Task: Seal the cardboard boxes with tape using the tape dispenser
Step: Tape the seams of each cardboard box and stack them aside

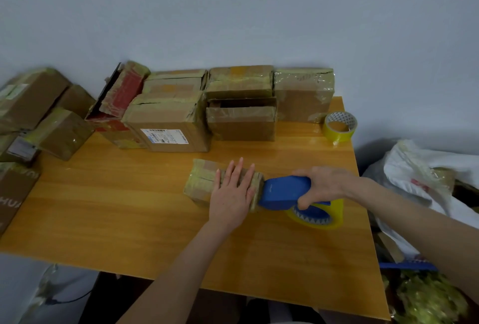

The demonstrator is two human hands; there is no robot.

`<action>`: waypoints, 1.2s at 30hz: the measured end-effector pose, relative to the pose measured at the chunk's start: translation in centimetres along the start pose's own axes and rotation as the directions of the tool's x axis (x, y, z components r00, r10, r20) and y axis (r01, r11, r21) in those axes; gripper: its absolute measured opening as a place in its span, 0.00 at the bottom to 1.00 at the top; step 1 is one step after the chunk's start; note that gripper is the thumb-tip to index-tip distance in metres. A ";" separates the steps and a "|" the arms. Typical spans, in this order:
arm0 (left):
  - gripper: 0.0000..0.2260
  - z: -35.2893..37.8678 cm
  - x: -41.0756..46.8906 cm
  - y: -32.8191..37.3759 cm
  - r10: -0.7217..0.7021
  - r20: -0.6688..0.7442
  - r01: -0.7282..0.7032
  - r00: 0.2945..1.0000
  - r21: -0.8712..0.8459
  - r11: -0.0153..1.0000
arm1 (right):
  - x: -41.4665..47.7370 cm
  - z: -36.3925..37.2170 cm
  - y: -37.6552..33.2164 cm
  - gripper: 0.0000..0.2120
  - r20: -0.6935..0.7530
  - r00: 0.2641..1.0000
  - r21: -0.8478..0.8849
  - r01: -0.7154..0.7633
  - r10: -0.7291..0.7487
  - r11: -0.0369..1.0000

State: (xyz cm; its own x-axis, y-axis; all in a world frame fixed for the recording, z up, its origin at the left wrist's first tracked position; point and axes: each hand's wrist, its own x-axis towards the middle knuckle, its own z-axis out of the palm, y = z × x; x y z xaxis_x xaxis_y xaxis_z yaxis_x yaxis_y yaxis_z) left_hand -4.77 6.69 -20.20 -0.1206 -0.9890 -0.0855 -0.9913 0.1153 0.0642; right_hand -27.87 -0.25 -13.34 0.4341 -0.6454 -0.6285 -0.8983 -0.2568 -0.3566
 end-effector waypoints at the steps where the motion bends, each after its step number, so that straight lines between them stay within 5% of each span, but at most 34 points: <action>1: 0.26 0.0 -0.1 -0.1 0.000 -0.002 0.000 1.000 -0.009 1.000 | 0.0 0.0 0.0 0.38 -0.006 1.000 0.013 -0.004 0.004 1.000; 5: 0.26 -0.2 0.0 -0.1 0.004 0.018 -0.004 1.000 -0.008 1.000 | -0.3 0.4 1.7 0.29 -0.059 0.997 -0.015 -0.050 0.049 0.999; 12: 0.30 -1.8 -0.7 0.1 -0.193 -0.038 0.187 0.981 -0.115 0.976 | -0.8 -0.6 1.9 0.24 -0.325 0.939 0.362 0.009 0.117 0.932; 18: 0.43 -2.5 -2.1 1.5 -0.389 0.141 0.402 0.910 -0.076 0.912 | 0.7 0.8 -0.7 0.27 -0.455 0.849 0.681 0.136 0.270 0.720; 21: 0.44 -2.7 -0.8 0.8 -0.280 0.178 0.288 0.943 -0.020 0.957 | 1.4 1.3 -1.5 0.25 -0.461 0.832 0.730 0.159 0.307 0.664; 26: 0.42 -4.2 2.0 -1.8 0.177 0.243 -0.184 0.954 0.008 0.983 | 1.0 1.9 -1.7 0.25 -0.450 0.826 0.781 0.178 0.341 0.598; 28: 0.41 -4.1 2.1 -1.5 0.212 0.212 -0.216 0.954 -0.004 0.976 | 0.7 2.1 -1.6 0.26 -0.454 0.821 0.784 0.184 0.345 0.594; 32: 0.45 -2.5 0.8 -0.4 -0.022 0.099 0.037 0.995 -0.146 0.989 | 0.0 2.4 -1.2 0.29 -0.471 0.801 0.806 0.221 0.370 0.549; 36: 0.49 -1.4 0.3 -0.1 -0.144 0.225 0.237 0.964 -0.470 0.851 | -0.9 2.7 -1.1 0.28 -0.494 0.787 0.819 0.280 0.369 0.500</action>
State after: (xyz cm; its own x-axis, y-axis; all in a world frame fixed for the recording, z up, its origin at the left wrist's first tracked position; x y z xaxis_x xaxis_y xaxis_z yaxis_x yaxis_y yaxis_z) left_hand -4.59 6.26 -18.87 0.0144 -0.9489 -0.3154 -0.8465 -0.1795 0.5012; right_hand -27.10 2.52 -14.27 -0.0235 -0.9584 -0.2845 -0.2712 0.2801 -0.9209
